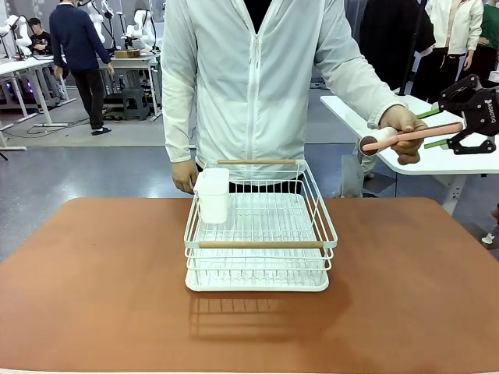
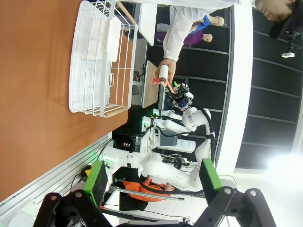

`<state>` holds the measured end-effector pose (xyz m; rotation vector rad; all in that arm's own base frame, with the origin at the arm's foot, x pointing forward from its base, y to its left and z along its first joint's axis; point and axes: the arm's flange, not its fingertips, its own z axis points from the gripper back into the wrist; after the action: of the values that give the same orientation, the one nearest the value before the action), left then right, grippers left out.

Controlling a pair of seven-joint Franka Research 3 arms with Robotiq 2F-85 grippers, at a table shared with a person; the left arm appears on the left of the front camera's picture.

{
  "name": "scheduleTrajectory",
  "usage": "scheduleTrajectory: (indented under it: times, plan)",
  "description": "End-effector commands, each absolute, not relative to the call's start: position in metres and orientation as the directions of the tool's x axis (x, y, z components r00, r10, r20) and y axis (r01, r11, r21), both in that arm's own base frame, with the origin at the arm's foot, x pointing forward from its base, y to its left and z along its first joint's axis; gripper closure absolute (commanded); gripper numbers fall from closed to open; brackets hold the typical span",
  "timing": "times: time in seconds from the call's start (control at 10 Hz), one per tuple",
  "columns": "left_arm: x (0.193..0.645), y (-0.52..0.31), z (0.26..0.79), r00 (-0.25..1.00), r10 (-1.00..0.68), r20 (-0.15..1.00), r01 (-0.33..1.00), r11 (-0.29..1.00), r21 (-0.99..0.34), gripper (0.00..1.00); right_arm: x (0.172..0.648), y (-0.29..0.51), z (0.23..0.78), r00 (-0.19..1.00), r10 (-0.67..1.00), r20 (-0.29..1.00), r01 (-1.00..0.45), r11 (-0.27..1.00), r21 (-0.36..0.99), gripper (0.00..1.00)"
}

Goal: Clean the table.
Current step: Pick up the Lint Roller when the human hands it over.

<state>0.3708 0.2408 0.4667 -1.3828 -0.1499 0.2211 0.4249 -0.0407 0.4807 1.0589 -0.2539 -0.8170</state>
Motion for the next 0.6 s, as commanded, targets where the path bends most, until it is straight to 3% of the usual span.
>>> scheduleTrajectory:
  times: [0.0, 0.1, 0.2, 0.3, 0.5]
  plan:
    - [0.3681, 0.2416, 0.4677, 0.969, 0.246, -0.022, -0.065, 0.168, -0.984, 0.00, 0.4294, -0.0345, 0.4759, 0.684, -0.712, -0.157, 0.444, 0.236, 0.865, 0.60]
    - [0.3681, 0.2416, 0.4677, 0.969, 0.246, -0.022, -0.065, 0.168, -0.984, 0.00, 0.4304, -0.0350, 0.4759, 0.685, -0.711, -0.158, 0.443, 0.234, 0.865, 0.96]
    - [0.3681, 0.2416, 0.4677, 0.969, 0.246, -0.022, -0.065, 0.168, -0.984, 0.00, 0.4303, -0.0354, 0.4760, 0.686, -0.711, -0.155, 0.441, 0.235, 0.866, 0.80]
    - [0.3681, 0.2416, 0.4677, 0.969, 0.246, -0.022, -0.065, 0.168, -0.984, 0.00, 0.4303, -0.0361, 0.4763, 0.685, -0.712, -0.155, 0.441, 0.236, 0.866, 1.00]
    - [0.3681, 0.2416, 0.4677, 0.969, 0.246, -0.022, -0.065, 0.168, -0.984, 0.00, 0.4291, -0.0376, 0.4775, 0.687, -0.710, -0.157, 0.439, 0.234, 0.867, 1.00]
